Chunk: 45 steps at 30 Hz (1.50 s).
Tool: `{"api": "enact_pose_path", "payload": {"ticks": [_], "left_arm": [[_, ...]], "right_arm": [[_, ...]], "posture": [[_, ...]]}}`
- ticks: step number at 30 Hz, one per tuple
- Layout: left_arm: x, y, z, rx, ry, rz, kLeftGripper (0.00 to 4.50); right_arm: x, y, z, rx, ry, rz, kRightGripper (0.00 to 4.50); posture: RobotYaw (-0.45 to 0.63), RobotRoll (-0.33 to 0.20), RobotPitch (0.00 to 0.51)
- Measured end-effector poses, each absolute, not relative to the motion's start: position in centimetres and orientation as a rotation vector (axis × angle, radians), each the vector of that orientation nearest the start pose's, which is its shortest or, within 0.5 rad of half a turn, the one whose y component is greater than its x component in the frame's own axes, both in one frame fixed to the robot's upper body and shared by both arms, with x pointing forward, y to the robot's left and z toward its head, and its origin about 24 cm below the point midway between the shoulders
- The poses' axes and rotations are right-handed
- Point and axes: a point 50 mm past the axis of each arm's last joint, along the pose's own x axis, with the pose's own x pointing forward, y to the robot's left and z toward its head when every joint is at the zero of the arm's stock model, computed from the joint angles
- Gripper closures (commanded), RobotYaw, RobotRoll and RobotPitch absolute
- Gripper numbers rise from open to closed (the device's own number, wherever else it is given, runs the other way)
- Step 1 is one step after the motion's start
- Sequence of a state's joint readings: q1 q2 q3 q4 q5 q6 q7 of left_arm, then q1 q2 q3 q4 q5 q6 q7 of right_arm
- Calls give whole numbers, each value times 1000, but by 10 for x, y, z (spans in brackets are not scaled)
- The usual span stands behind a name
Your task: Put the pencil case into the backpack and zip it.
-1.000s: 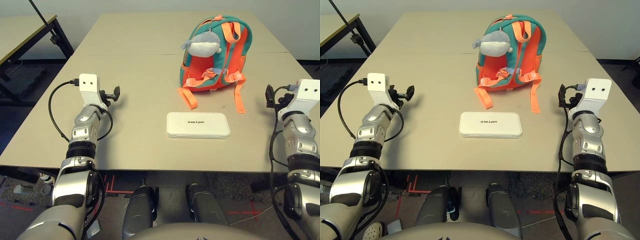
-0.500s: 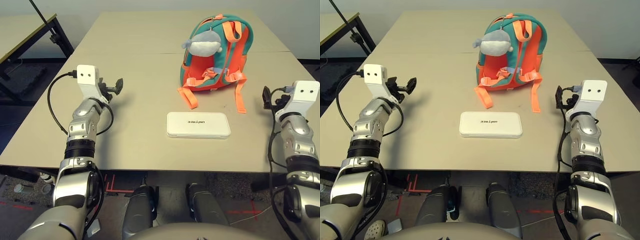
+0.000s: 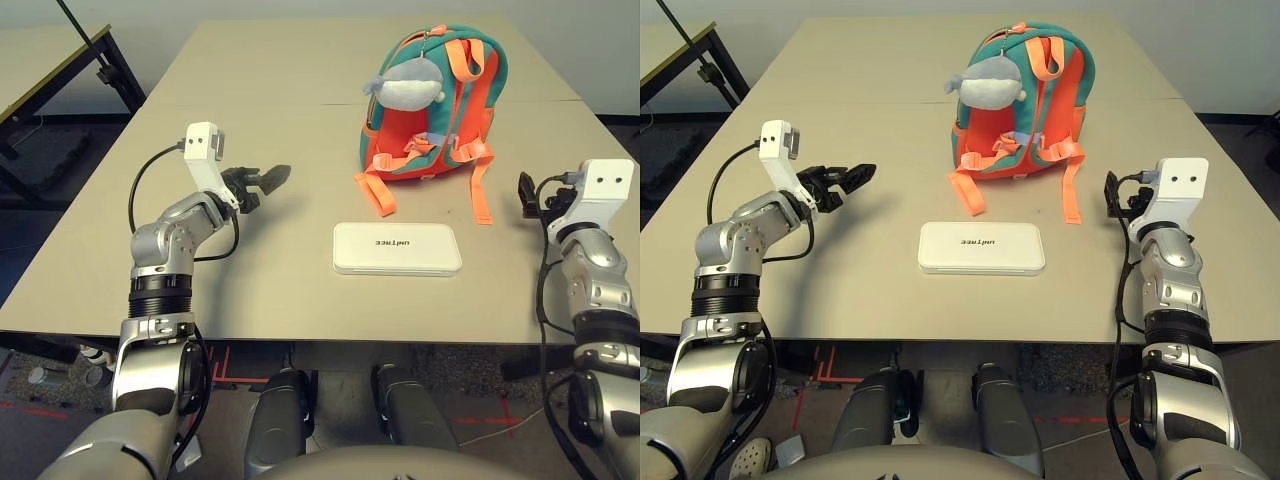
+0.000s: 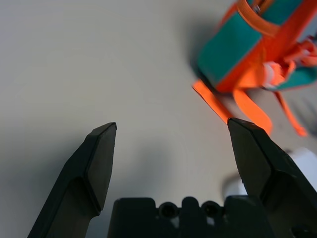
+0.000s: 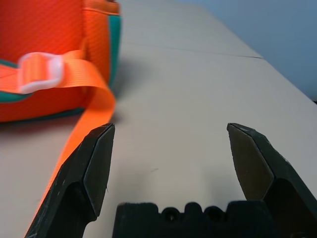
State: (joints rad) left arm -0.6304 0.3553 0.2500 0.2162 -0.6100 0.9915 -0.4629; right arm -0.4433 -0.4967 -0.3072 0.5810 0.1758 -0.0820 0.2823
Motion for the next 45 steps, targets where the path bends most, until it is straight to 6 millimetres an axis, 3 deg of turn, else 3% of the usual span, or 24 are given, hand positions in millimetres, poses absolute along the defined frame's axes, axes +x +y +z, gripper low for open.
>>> {"api": "enact_pose_path", "payload": {"ticks": [6, 15, 29, 45], "left_arm": [[320, 175, 130, -607, 609, -701, 13], [305, 165, 122, -787, 762, -815, 13], [306, 157, 97, -895, 909, -798, 13], [310, 139, 92, -915, 954, -850, 13]], "right_arm": [[313, -296, 103, -240, 10, 67, 23], [310, -283, 107, -373, 72, 233, 23], [298, -277, 92, -398, 154, 285, 23], [287, -277, 87, -435, 224, 337, 23]], "posture": [[-152, 0, 134], [-172, 0, 133], [-201, 0, 134], [-217, 0, 133]]}}
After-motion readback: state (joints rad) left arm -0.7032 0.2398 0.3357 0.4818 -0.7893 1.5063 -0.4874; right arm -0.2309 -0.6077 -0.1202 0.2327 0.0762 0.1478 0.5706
